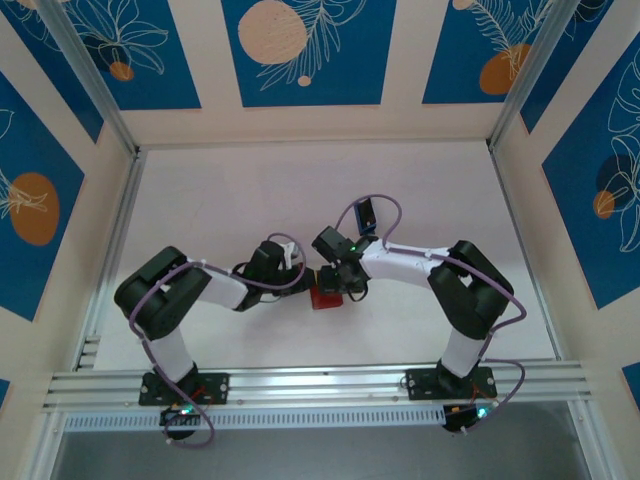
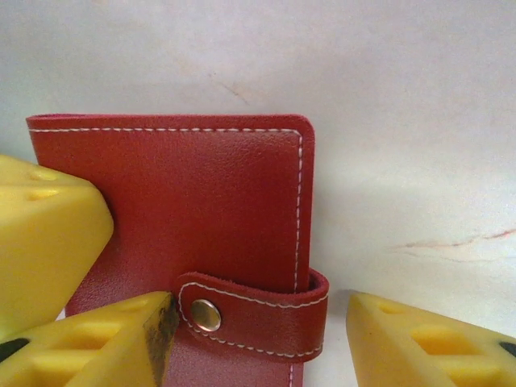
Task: Put the credit cards into the card holder
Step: Open the button on the card holder.
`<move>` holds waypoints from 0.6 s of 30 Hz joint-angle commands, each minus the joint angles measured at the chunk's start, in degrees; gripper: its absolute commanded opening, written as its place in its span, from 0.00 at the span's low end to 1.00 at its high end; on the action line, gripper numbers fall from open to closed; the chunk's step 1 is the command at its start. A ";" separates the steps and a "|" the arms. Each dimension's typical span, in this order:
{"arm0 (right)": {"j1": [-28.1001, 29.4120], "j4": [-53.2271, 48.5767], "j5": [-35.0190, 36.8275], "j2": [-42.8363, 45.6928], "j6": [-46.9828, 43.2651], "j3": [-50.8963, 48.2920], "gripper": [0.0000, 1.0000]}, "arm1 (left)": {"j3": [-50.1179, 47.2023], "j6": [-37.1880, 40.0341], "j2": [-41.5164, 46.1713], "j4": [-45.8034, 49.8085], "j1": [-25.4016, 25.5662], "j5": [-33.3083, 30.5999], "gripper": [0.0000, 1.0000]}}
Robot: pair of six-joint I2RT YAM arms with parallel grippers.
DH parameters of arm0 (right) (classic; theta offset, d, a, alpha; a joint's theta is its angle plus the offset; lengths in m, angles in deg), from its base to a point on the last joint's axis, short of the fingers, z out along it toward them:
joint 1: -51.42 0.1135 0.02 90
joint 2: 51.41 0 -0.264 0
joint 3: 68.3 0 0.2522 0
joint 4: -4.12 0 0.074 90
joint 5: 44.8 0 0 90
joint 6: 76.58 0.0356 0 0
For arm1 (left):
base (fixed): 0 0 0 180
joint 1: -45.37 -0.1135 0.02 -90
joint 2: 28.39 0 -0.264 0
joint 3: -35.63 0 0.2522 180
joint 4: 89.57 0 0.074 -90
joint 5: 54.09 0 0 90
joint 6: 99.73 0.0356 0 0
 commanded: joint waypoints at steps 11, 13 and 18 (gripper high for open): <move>8.67 -3.11 18.92 -3.37 3.68 3.54 0.49 | -3.33 -0.86 -3.69 5.78 0.57 -2.14 0.01; 8.70 -3.18 19.15 -2.81 3.22 3.60 0.43 | -3.33 -0.62 -3.52 6.60 0.55 -2.81 0.00; 8.69 -3.92 19.76 -2.27 2.56 4.23 0.17 | -3.35 0.13 -3.07 8.10 0.63 -3.99 0.00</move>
